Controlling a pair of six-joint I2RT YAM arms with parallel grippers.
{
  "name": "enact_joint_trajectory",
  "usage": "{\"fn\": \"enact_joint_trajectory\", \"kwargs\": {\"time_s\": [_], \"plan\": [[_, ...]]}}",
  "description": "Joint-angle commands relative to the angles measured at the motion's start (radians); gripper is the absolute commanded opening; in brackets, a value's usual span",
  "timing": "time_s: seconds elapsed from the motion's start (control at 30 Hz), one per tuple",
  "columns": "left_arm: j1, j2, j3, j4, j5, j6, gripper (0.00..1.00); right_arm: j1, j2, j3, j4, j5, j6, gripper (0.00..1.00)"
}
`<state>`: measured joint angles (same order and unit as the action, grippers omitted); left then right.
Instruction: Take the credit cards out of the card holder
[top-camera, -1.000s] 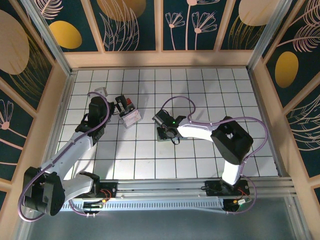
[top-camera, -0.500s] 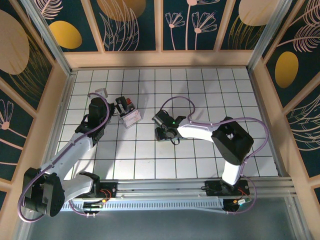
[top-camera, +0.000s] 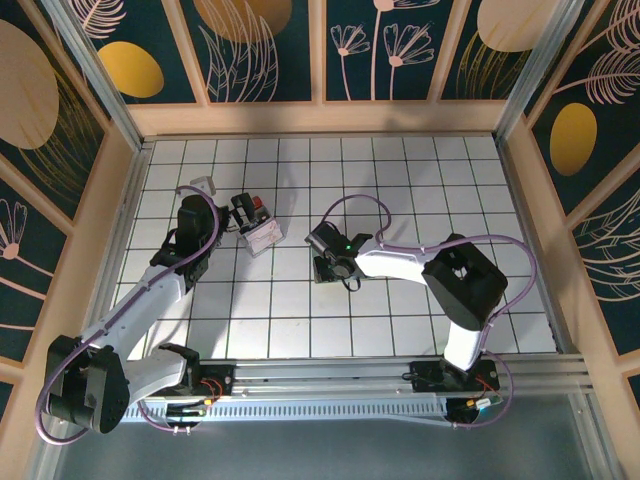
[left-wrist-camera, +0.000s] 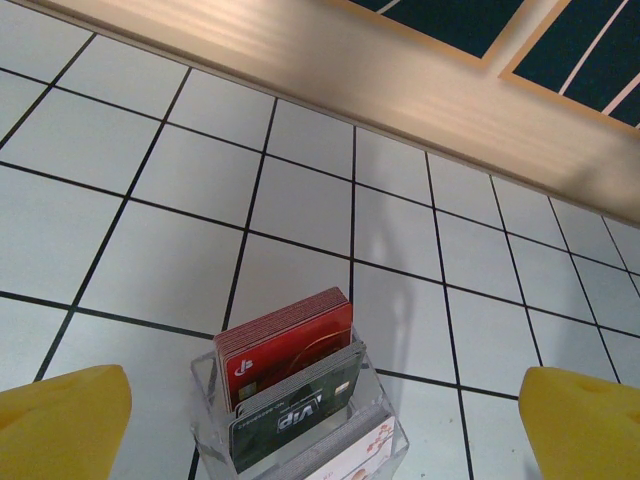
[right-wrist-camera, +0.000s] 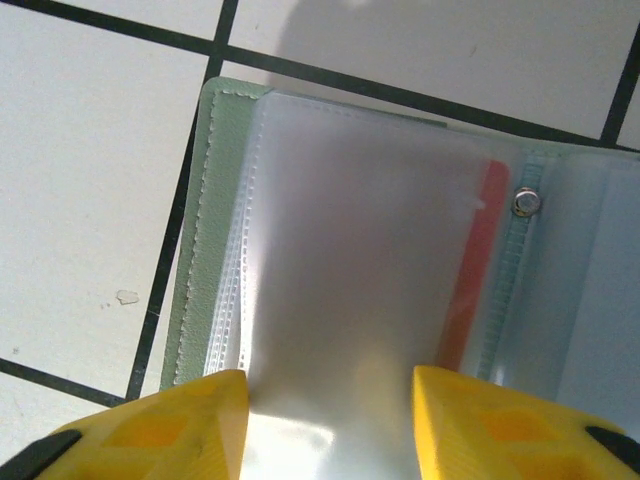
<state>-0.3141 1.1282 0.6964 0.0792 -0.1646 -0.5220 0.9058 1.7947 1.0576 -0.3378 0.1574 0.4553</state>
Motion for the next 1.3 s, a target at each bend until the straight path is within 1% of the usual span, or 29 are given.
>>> {"fn": "enact_joint_trajectory", "kwargs": {"time_s": [0.0, 0.13, 0.37, 0.43, 0.6, 0.73, 1.07, 1.17, 1.27], "plan": [[0.006, -0.022, 0.003, 0.027, 0.014, -0.006, 0.99, -0.001, 0.039, -0.025, -0.039, 0.012, 0.021, 0.41], [-0.006, -0.033, 0.004, 0.025, 0.003, 0.006, 0.99, -0.003, 0.016, -0.02, -0.053, 0.045, 0.03, 0.36], [-0.031, -0.031, 0.018, 0.025, -0.011, 0.022, 0.99, -0.021, -0.036, -0.022, -0.085, 0.156, 0.07, 0.36], [-0.033, -0.033, 0.022, 0.025, -0.016, 0.023, 0.99, -0.028, -0.05, -0.025, -0.091, 0.176, 0.077, 0.38], [-0.033, -0.035, 0.028, 0.021, -0.026, 0.026, 0.99, -0.051, -0.074, -0.039, -0.086, 0.181, 0.082, 0.41], [-0.033, -0.031, 0.031, 0.015, -0.027, 0.028, 0.99, -0.079, -0.1, -0.055, -0.086, 0.19, 0.082, 0.42], [-0.037, -0.023, 0.045, 0.013, -0.03, 0.034, 0.99, -0.156, -0.154, -0.11, -0.053, 0.167, 0.075, 0.42], [-0.069, -0.005, 0.053, 0.01, -0.054, 0.046, 0.99, -0.181, -0.16, -0.129, -0.034, 0.145, 0.072, 0.42], [-0.133, 0.036, 0.077, -0.005, -0.1, 0.071, 0.99, -0.197, -0.17, -0.144, -0.028, 0.142, 0.077, 0.42]]}}
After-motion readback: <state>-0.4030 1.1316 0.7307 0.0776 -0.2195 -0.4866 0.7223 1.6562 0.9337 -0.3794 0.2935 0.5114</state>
